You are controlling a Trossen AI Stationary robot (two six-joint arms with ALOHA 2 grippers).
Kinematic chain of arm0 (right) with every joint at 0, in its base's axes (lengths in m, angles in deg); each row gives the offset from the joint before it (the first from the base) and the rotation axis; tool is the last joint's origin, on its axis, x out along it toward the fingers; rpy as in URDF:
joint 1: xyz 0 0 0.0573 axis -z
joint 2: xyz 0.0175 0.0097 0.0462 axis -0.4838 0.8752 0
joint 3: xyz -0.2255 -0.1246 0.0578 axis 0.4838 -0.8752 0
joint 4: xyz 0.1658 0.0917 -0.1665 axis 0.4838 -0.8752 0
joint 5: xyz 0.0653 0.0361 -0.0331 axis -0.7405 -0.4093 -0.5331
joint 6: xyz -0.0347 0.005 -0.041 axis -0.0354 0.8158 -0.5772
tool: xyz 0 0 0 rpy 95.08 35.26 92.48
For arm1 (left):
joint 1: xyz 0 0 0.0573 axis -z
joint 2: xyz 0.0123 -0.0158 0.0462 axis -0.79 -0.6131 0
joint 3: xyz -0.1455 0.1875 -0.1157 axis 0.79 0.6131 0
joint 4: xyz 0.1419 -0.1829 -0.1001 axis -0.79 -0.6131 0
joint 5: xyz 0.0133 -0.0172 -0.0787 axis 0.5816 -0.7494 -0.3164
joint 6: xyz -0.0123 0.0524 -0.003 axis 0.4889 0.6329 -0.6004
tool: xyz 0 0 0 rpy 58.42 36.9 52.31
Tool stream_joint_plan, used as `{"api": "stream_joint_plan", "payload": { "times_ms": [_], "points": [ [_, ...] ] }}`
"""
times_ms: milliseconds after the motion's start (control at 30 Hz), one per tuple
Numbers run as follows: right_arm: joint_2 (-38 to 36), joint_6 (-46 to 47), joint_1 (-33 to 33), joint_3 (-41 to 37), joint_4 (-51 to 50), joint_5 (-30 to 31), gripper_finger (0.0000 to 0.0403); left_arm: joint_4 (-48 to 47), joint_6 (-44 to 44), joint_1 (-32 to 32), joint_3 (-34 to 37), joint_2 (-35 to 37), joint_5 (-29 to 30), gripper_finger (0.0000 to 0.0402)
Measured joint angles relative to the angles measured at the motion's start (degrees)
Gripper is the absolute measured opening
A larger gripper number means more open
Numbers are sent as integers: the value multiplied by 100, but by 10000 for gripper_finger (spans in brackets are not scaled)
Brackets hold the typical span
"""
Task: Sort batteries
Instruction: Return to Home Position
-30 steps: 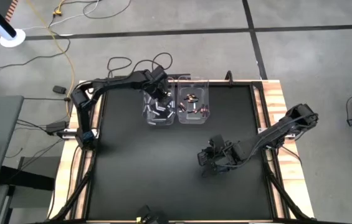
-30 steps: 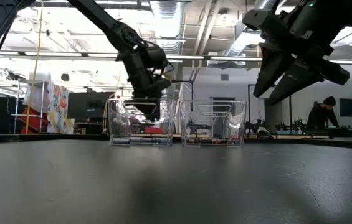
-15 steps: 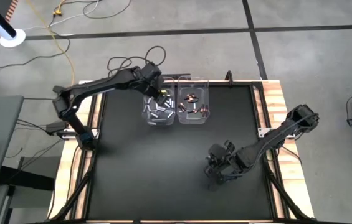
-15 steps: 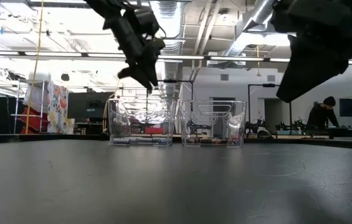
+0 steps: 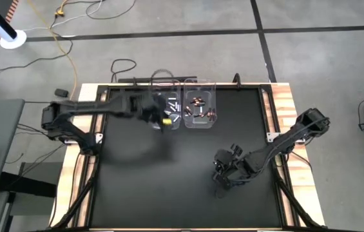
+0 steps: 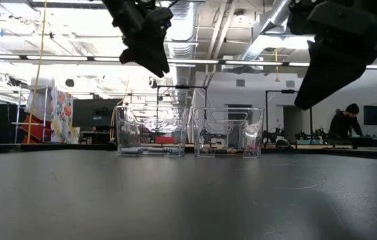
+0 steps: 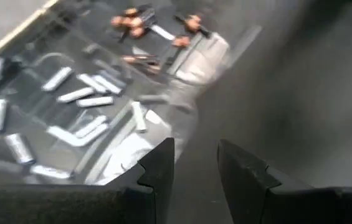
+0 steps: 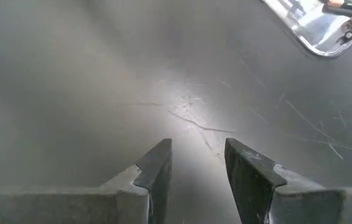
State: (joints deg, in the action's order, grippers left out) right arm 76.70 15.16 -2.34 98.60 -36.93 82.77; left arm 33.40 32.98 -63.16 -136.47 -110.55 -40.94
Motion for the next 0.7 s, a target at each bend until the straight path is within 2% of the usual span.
{"api": "stream_joint_plan", "payload": {
  "times_ms": [67, 167, 300, 467, 633, 700],
  "points": [
    [0, 0, 45, 0, 0, -1, 164, 451, -89, 440, 400, 37, 227, 118],
    [0, 0, 78, 0, 2, 0, 164, 1106, -241, 984, 1031, 20, 247, 118],
    [0, 0, 106, 0, 1, 0, 164, 2152, -517, 1448, 1866, 29, 276, 118],
    [0, -2, 106, 0, -31, 0, 164, 3659, -596, 1778, 2814, 208, 147, 118],
    [-2, -3, 106, 0, -337, 0, 164, 5138, -542, 1868, 3955, 773, 81, 118],
    [-2, -2, 129, 0, -545, 2, 164, 5442, -507, 1867, 4431, 1126, 80, 118]
  ]
}}
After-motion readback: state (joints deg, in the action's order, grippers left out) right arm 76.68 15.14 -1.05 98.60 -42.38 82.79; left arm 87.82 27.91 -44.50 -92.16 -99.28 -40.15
